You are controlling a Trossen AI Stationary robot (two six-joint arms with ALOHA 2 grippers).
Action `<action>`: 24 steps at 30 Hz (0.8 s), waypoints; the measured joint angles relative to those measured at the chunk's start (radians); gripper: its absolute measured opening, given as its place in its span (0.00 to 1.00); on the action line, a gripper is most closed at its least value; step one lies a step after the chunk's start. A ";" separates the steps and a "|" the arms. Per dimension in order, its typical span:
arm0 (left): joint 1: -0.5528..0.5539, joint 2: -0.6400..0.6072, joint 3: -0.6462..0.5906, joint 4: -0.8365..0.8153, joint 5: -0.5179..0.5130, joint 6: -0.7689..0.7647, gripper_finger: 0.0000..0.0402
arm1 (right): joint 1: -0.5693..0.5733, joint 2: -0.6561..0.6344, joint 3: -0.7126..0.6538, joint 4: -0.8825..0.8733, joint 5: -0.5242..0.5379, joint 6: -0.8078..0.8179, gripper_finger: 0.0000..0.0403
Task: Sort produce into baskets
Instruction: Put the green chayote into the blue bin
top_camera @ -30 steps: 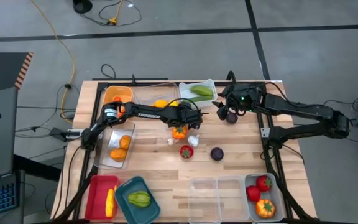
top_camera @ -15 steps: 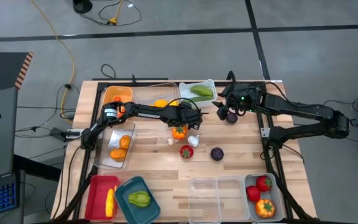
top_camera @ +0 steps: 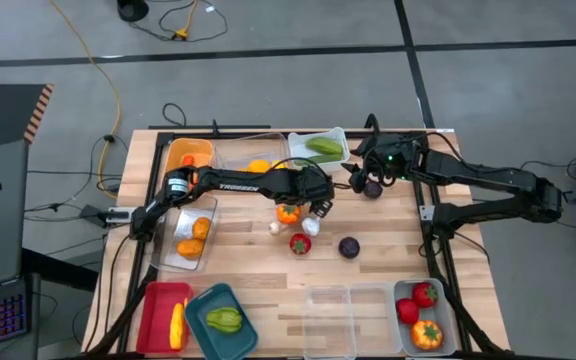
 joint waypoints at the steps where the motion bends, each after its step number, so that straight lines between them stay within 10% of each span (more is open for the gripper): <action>1: -0.005 0.000 0.013 -0.010 0.000 0.016 0.70 | 0.000 0.000 0.000 0.000 0.000 -0.001 0.65; 24: -0.176 0.000 0.376 -0.464 0.136 0.387 0.70 | 0.000 -0.212 0.000 -0.057 -0.002 0.002 0.65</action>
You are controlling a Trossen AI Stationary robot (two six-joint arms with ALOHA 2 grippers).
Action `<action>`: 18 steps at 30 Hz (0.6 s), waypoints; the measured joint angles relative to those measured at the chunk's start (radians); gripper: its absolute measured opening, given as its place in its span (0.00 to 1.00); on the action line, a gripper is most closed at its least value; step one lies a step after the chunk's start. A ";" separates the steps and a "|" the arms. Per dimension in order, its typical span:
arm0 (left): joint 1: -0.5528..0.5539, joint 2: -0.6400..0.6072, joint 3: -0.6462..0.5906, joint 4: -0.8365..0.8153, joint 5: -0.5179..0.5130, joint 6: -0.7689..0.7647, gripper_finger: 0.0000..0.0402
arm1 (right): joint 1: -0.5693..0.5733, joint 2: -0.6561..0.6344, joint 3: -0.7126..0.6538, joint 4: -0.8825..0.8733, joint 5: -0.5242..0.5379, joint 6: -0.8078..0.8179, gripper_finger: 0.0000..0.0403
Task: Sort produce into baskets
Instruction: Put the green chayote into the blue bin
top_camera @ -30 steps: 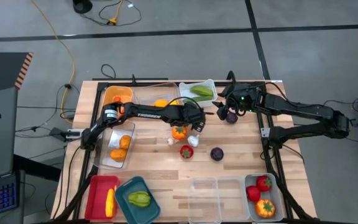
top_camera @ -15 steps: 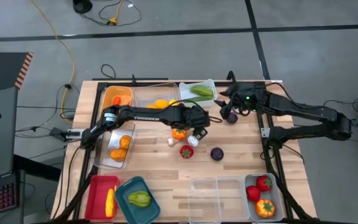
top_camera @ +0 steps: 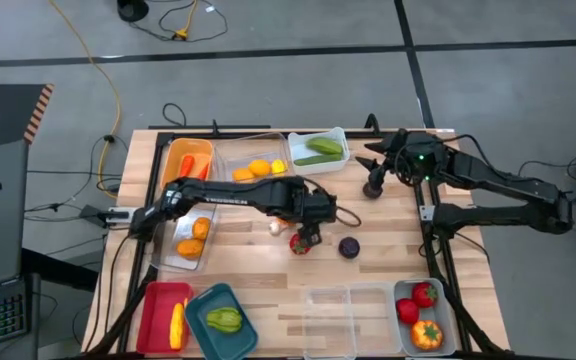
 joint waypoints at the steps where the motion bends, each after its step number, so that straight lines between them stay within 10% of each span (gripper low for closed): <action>1: -0.013 0.000 0.022 -0.047 0.020 -0.006 0.70 | 0.000 0.000 0.000 -0.001 0.000 0.000 0.65; 18: -0.334 -0.042 0.048 -0.265 0.313 -0.149 0.70 | 0.110 0.003 0.000 -0.006 -0.006 0.074 0.65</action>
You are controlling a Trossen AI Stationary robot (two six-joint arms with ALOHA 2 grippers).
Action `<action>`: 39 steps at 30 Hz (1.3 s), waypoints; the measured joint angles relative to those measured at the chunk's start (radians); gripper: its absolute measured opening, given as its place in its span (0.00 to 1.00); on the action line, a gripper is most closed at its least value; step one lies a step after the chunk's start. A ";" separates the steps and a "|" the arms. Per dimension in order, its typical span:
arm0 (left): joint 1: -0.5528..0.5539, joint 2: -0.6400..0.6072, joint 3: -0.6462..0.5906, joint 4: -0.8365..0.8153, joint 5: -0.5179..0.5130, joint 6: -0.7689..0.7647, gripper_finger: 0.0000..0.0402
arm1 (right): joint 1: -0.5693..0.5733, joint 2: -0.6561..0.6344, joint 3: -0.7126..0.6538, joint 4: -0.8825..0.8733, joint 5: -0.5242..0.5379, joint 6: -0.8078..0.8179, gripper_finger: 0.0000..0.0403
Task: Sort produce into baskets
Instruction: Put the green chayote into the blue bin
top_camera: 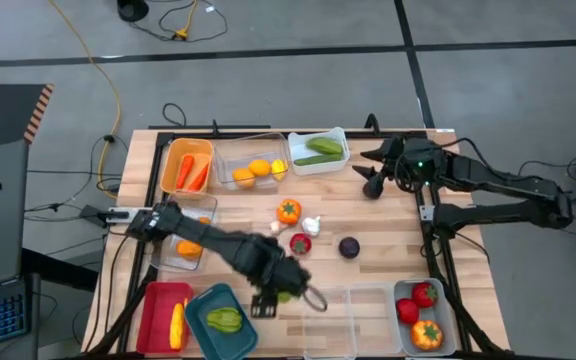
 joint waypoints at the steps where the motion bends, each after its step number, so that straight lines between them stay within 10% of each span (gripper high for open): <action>1: -0.020 0.000 0.000 -0.001 0.009 -0.009 0.70 | 0.017 0.000 0.000 0.000 0.000 0.012 0.65; 21: -0.369 0.001 0.000 0.000 -0.004 -0.343 0.70 | 0.254 0.000 0.000 -0.023 0.000 0.101 0.65; 39: -0.399 0.003 -0.089 -0.001 -0.056 -0.396 0.84 | 0.279 0.001 0.000 -0.022 0.000 0.101 0.65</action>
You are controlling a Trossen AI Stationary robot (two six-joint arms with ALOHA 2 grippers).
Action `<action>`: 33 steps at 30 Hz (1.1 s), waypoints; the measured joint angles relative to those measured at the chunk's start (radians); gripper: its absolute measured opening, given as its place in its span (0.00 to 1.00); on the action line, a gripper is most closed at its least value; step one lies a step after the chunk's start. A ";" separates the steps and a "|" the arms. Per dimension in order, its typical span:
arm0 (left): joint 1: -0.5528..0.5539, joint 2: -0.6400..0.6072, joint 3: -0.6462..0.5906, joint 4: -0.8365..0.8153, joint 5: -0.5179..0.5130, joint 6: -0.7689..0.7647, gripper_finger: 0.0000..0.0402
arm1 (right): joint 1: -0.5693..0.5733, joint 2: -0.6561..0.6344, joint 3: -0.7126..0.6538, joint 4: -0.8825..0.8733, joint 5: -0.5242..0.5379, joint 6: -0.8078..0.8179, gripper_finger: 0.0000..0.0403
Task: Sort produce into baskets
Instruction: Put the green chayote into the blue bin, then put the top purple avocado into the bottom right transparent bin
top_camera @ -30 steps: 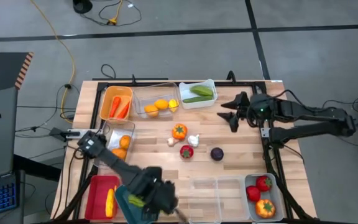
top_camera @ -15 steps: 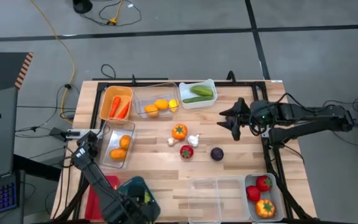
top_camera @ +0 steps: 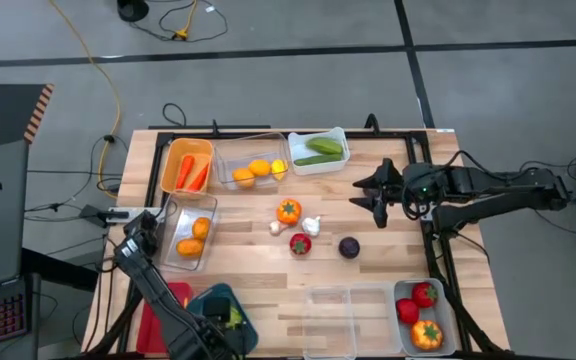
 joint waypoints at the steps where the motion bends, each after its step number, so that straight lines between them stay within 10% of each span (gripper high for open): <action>1: 0.000 0.000 -0.010 0.003 0.004 0.005 0.85 | 0.000 0.000 0.000 0.000 0.000 0.000 0.65; 10: 0.023 -0.001 -0.045 0.001 0.093 0.014 0.85 | 0.000 0.000 0.000 0.000 0.000 -0.014 0.65; 33: 0.156 -0.001 -0.045 0.001 -0.237 0.223 0.85 | 0.000 0.000 0.000 -0.079 0.001 -0.055 0.65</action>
